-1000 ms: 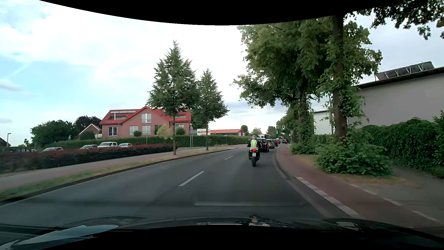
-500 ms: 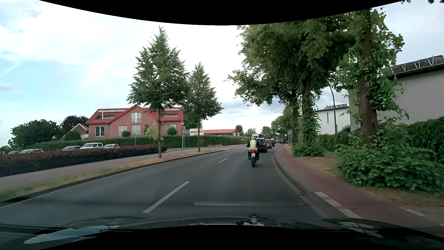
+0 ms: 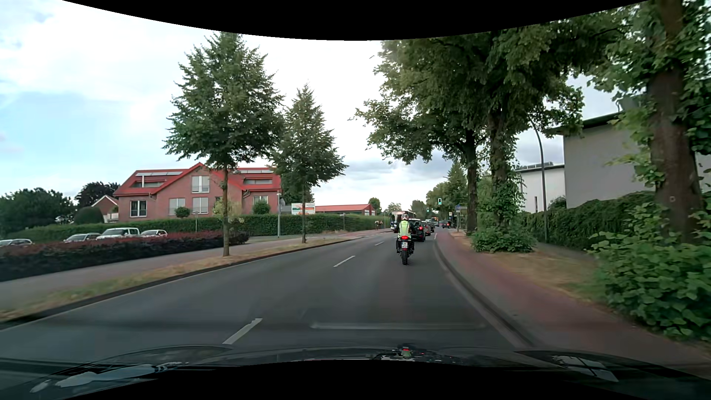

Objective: Follow the waypoints while adhering to traffic rules and regulations

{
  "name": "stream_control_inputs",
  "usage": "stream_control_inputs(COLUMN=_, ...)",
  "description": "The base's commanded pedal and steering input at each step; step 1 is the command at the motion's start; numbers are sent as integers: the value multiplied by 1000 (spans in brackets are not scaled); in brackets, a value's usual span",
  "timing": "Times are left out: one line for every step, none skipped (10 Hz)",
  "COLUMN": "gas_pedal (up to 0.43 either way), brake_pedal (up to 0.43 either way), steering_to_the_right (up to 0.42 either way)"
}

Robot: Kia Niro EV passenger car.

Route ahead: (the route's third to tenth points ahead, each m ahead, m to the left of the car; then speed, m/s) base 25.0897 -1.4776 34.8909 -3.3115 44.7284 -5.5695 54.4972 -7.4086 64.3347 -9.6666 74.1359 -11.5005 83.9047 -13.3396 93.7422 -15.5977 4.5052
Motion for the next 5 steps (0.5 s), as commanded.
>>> stream_control_inputs(gas_pedal=138, brake_pedal=0, steering_to_the_right=49)
stream_control_inputs(gas_pedal=138, brake_pedal=0, steering_to_the_right=49)
stream_control_inputs(gas_pedal=138, brake_pedal=0, steering_to_the_right=49)
stream_control_inputs(gas_pedal=138, brake_pedal=0, steering_to_the_right=49)
stream_control_inputs(gas_pedal=138, brake_pedal=0, steering_to_the_right=49)
